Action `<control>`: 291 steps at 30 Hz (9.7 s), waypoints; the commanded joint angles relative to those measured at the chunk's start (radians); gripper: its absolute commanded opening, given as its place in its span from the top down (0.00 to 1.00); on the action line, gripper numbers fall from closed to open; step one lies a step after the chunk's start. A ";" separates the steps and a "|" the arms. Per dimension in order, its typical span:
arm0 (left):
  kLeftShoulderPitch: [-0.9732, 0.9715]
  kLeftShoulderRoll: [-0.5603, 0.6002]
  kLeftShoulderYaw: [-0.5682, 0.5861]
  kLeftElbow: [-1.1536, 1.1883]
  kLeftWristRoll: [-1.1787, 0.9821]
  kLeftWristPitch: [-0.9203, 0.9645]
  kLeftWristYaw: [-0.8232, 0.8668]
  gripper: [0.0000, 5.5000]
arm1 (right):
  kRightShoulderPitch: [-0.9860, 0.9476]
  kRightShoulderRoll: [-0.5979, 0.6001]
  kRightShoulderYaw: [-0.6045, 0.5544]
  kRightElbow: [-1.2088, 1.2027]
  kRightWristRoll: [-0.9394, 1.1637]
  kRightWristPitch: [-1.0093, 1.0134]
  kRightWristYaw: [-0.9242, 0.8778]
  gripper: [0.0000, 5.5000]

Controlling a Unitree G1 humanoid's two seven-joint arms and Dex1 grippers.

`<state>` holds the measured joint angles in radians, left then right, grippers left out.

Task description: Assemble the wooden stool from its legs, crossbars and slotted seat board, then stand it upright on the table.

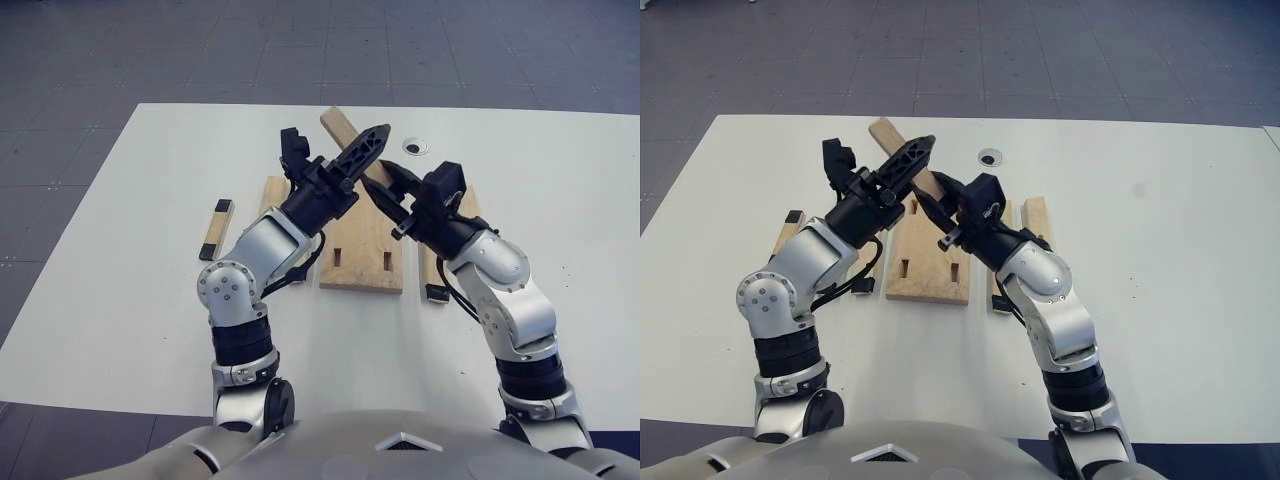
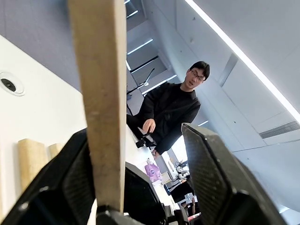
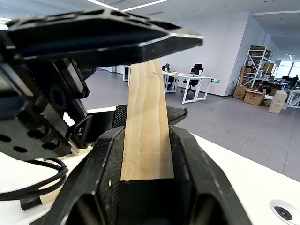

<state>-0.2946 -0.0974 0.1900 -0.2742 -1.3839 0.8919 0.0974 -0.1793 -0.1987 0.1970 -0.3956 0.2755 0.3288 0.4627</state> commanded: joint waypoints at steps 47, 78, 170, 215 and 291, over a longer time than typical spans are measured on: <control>-0.011 0.161 0.016 0.090 0.109 -0.148 0.012 0.92 | 0.083 -0.119 -0.008 -0.141 -0.107 0.049 -0.021 0.43; 0.059 0.315 0.033 0.223 0.874 -0.342 -0.049 0.92 | 0.172 -0.083 -0.081 0.011 -0.228 0.135 -0.207 0.42; -0.047 0.342 0.156 -0.276 1.021 -0.093 -0.004 0.51 | 0.224 -0.071 -0.067 -0.009 -0.293 0.108 -0.218 0.42; 0.043 0.317 0.061 -0.102 1.053 -0.070 -0.088 0.51 | 0.227 -0.069 -0.052 -0.014 -0.318 0.115 -0.203 0.42; 0.193 0.339 0.091 -0.154 0.733 -0.236 -0.441 0.62 | 0.036 0.087 -0.332 0.113 0.309 0.470 -0.011 0.30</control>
<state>-0.0270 0.2573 0.2772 -0.4131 -0.5157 0.5687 -0.3110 -0.1059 -0.1195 -0.0953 -0.3212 0.4704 0.7181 0.4049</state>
